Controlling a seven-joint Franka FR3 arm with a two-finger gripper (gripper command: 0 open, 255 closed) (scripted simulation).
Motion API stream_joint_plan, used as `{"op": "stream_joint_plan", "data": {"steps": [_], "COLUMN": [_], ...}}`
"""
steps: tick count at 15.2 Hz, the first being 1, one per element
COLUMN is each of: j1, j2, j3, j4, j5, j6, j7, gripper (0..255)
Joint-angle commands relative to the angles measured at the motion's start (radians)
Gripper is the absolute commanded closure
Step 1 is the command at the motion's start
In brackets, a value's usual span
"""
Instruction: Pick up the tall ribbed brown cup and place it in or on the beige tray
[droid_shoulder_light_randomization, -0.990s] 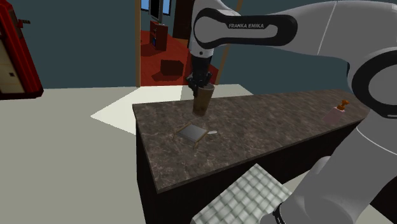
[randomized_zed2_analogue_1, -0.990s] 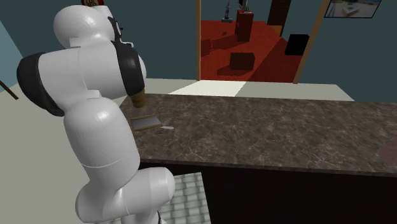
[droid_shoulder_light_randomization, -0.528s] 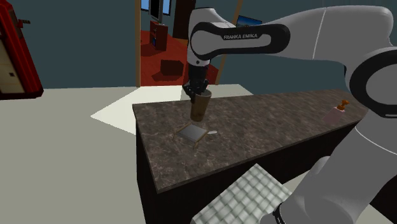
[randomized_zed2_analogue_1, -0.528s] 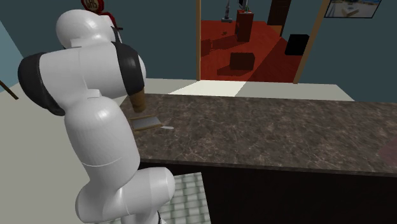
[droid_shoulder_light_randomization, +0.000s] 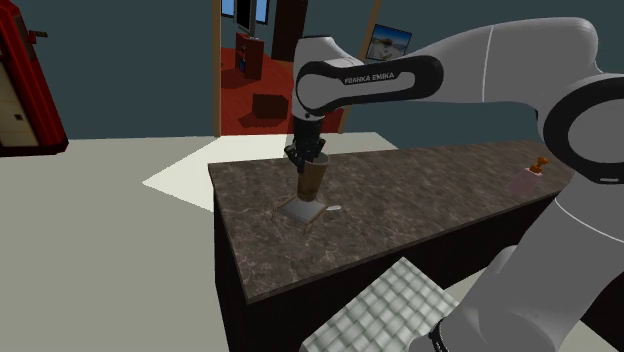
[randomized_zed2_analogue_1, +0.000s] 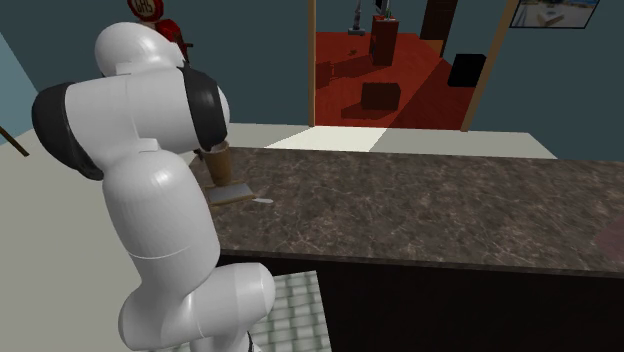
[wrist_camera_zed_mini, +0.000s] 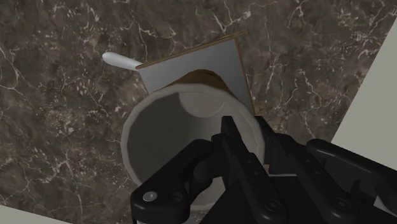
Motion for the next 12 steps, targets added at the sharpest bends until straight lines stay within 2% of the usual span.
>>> {"op": "stream_joint_plan", "data": {"steps": [1,6,12], "j1": [0.001,0.0,0.0], "j2": [0.004,0.025,0.025], "j3": [0.001,0.0,0.0], "j4": [-0.021,-0.071,-0.071], "j5": [-0.001,-0.005,-0.005], "j6": [0.025,0.096,0.096], "j7": [0.004,0.011,0.011], "gripper": [255,255,255]}}
